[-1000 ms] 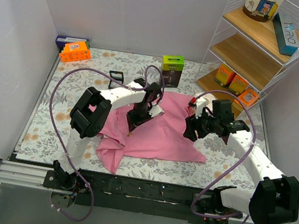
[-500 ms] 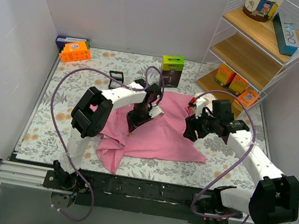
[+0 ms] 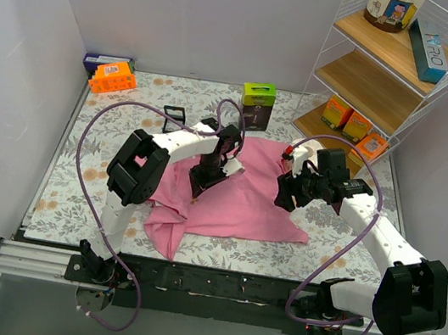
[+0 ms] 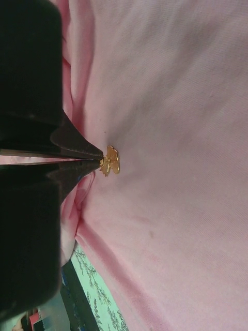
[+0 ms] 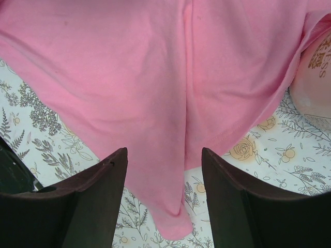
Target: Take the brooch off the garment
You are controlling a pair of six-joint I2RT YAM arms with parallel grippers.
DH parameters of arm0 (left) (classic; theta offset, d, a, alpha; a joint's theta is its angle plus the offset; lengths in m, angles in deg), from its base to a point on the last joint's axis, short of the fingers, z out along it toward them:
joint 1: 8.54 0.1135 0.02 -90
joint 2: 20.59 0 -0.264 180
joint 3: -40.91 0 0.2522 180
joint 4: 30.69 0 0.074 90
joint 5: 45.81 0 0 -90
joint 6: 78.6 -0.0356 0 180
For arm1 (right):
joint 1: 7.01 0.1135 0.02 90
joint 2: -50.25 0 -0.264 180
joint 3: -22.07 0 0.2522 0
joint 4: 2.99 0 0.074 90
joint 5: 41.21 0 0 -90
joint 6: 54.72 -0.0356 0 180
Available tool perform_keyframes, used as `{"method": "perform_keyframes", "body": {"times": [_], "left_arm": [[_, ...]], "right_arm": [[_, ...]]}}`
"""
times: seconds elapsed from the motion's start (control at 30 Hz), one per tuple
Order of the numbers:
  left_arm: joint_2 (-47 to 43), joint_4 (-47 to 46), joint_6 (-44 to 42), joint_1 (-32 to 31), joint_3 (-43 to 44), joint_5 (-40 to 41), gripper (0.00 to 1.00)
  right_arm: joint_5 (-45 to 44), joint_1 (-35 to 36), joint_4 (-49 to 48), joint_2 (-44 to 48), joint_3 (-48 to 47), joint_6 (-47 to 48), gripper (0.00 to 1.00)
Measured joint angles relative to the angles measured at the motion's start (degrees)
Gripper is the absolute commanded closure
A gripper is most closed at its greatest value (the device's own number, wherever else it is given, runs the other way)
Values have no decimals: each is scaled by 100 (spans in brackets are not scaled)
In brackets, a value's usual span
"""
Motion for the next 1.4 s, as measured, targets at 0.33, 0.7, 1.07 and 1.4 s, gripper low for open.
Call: {"method": "perform_keyframes", "body": {"times": [0.33,0.7,1.07,1.4], "left_arm": [[4,0,0,7,0,-15,100],[4,2,17,7,-50,-105,100],[4,-2,17,7,-59,-111,100],[4,4,31,11,-63,-114,100]], "right_arm": [[0,-2,0,-4,0,0,33],[0,-2,0,-7,-2,0,33],[-2,-26,0,-7,-2,0,33],[0,-28,0,-7,-2,0,33]]}}
